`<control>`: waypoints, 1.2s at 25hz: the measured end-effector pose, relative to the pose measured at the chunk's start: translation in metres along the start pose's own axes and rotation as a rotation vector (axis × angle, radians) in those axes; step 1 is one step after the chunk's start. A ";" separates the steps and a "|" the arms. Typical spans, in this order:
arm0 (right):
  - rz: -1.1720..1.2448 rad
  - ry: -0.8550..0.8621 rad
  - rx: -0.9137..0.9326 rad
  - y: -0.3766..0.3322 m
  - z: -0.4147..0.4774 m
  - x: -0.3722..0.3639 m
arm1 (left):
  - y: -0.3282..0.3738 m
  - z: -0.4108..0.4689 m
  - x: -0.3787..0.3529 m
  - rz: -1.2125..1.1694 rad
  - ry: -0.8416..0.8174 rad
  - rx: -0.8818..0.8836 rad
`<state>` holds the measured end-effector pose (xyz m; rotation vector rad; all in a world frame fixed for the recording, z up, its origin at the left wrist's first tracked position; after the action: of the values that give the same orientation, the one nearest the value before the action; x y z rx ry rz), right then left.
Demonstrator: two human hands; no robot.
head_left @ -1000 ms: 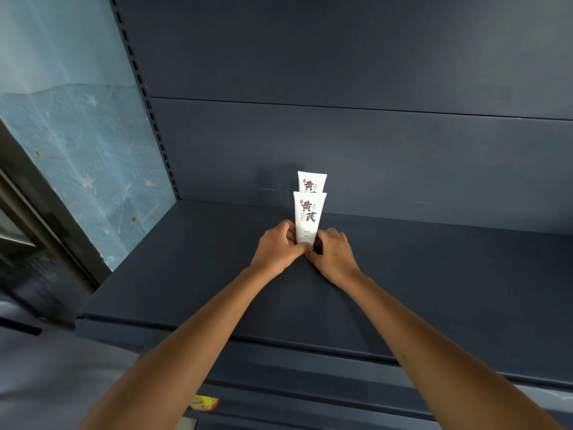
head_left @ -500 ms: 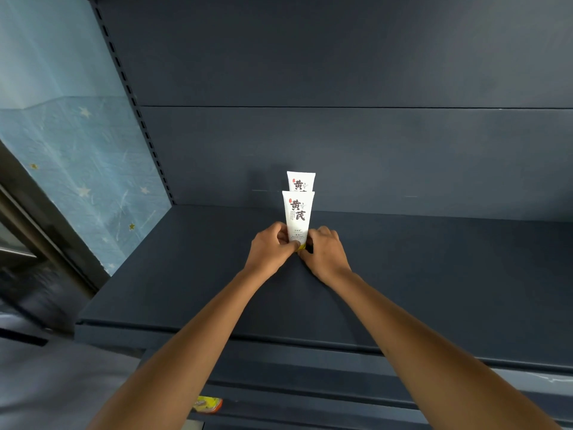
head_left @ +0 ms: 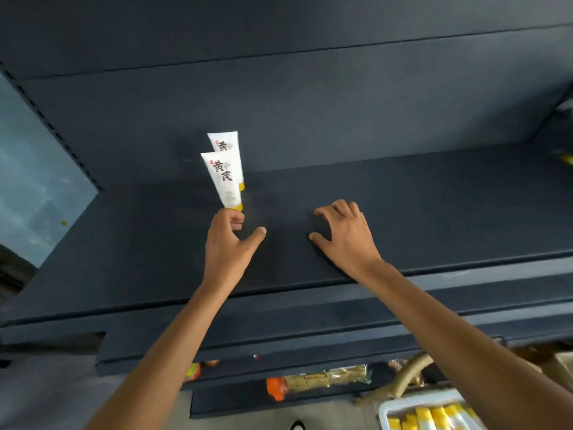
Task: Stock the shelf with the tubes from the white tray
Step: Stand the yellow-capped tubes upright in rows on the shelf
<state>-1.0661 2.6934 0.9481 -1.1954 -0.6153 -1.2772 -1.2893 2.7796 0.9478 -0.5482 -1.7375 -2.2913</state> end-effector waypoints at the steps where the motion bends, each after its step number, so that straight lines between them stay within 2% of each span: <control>1: -0.022 0.041 -0.011 0.013 -0.015 0.014 | 0.015 -0.014 -0.010 -0.027 -0.028 -0.041; 7: -0.116 0.174 -0.198 0.136 -0.153 0.095 | 0.098 -0.144 -0.108 -0.029 -0.293 -0.352; 10: -0.123 0.198 -0.323 0.198 -0.229 0.123 | 0.106 -0.220 -0.166 0.004 -0.484 -0.521; 14: -0.137 0.157 -0.565 0.292 -0.350 0.122 | 0.057 -0.315 -0.267 0.065 -0.769 -0.404; 17: -0.130 0.060 -0.763 0.349 -0.434 0.088 | 0.005 -0.366 -0.340 0.197 -0.888 -0.270; 20: -0.132 -0.073 -0.852 0.389 -0.494 0.031 | -0.050 -0.408 -0.408 0.402 -1.000 -0.203; 25: -0.043 -0.328 -0.951 0.435 -0.560 -0.084 | -0.130 -0.453 -0.497 0.696 -1.147 -0.312; 30: 0.017 -0.477 -0.936 0.452 -0.581 -0.174 | -0.177 -0.476 -0.566 0.848 -1.280 -0.496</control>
<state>-0.8327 2.1683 0.4563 -2.3125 -0.3185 -1.2989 -0.9223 2.3432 0.4453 -2.6002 -0.7154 -1.6504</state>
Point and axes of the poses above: each hand's wrist, its own z-axis towards the middle knuckle, its own x-axis out of the back of the hand, y = z × x, the point moved 8 cm from there along z, towards the middle knuckle, and after that the axes turned 5 degrees about -z, right-handed, at the moved point
